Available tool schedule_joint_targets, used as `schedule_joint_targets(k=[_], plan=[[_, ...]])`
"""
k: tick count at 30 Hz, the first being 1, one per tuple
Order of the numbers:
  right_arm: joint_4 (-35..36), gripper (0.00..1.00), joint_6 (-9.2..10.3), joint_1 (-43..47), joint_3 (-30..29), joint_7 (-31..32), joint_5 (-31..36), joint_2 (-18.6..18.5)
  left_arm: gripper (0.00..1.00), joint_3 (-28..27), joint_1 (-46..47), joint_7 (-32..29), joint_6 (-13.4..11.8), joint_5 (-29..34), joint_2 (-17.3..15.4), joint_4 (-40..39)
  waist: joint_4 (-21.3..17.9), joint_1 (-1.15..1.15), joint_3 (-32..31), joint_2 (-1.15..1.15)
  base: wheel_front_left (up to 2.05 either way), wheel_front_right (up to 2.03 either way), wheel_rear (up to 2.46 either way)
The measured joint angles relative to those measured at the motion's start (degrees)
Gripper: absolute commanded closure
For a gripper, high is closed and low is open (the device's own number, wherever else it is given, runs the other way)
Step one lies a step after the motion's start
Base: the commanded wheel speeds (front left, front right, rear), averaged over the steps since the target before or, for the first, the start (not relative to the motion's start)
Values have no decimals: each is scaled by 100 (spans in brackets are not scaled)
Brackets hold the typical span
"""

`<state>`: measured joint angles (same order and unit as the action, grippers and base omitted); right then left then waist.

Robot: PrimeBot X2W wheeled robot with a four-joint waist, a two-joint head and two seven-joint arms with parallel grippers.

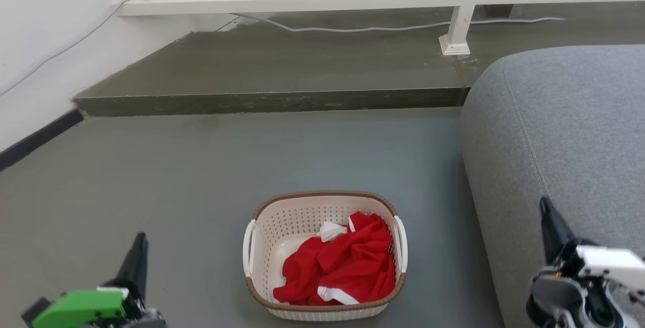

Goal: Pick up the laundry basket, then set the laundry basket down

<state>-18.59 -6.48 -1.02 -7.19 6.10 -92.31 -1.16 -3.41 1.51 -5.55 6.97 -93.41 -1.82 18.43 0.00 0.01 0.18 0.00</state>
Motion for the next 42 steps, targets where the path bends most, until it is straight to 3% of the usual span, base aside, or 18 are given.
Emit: schedule_joint_targets(k=[1,12,19,32,42], plan=[[-58,0,1,71,3,0,0,31,0,4,-61,0,0,0,37,54,0,0,0,0,0,0,0],[-77,0,1,160,134,-163,154,66,0,145,-147,167,0,246,73,-5,5,0,-1,0,0,0,0],[27,0,2,160,165,-301,628,63,0,183,-147,297,-1,710,71,-126,9,0,1,0,0,0,0],[460,0,155,157,308,-560,2020,48,0,376,-146,531,-103,2252,42,-637,14,0,27,0,0,0,0],[736,0,307,159,708,-766,3327,2,0,721,-147,750,-319,3612,-15,-957,20,0,57,0,0,0,0]])
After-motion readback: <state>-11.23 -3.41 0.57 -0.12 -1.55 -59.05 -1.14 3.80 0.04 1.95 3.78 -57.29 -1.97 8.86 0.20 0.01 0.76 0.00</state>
